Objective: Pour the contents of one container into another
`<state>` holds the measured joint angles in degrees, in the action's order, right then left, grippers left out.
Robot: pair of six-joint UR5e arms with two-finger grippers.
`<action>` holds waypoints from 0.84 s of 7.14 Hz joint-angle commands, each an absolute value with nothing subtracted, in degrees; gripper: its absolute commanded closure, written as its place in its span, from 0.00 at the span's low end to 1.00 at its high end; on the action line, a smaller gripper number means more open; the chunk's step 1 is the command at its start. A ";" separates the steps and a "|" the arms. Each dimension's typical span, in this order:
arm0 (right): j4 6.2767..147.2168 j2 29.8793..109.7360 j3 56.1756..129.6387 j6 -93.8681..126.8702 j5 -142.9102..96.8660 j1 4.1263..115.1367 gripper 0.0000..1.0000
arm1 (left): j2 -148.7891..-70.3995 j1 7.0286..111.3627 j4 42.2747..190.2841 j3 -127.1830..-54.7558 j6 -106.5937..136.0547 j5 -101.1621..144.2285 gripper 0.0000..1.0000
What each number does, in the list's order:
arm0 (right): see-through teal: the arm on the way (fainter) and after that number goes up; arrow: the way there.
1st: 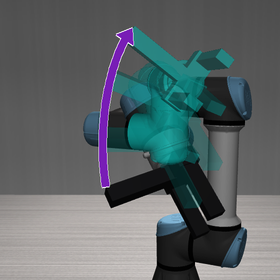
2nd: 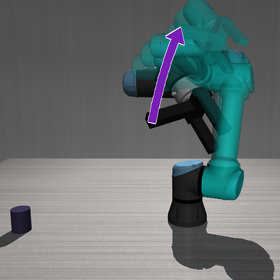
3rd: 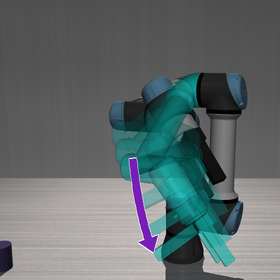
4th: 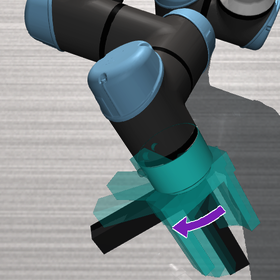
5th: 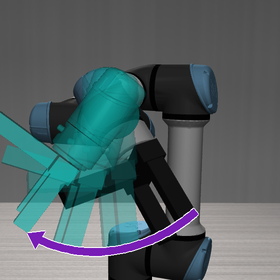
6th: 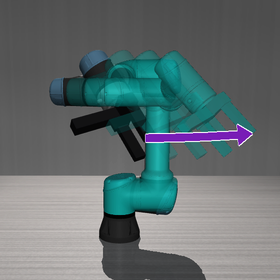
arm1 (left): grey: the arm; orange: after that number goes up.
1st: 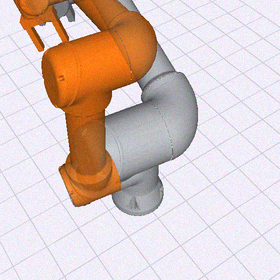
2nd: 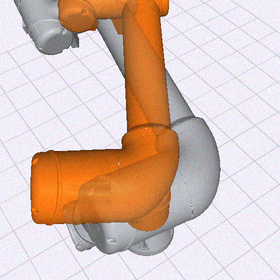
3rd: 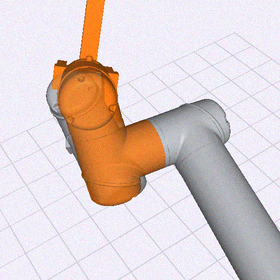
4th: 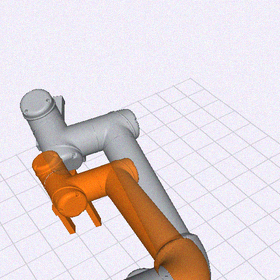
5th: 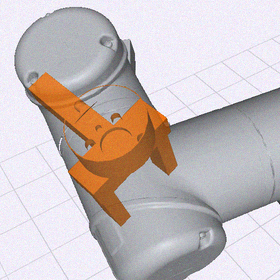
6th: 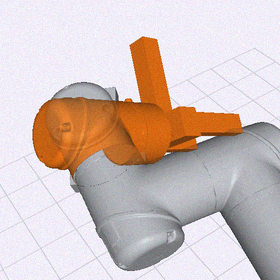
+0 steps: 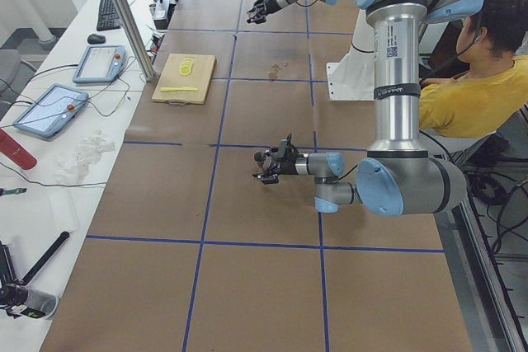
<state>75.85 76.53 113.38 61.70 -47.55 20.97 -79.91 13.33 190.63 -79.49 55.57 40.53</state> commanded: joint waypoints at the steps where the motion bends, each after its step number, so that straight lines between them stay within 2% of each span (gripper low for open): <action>1: 75.85 76.29 113.47 61.70 -47.55 21.00 1.00 | -73.24 9.69 201.82 -79.63 54.93 40.78 0.00; 4: 75.85 76.20 113.47 61.61 -47.55 21.01 1.00 | -73.04 3.09 202.23 -83.67 49.15 40.69 0.01; 6: 75.85 76.11 113.12 61.70 -47.55 21.09 1.00 | -68.32 2.90 207.29 -83.67 49.13 41.22 0.01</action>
<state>75.85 76.15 113.35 61.63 -47.55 21.06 -71.07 3.23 203.61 -83.50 49.44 40.93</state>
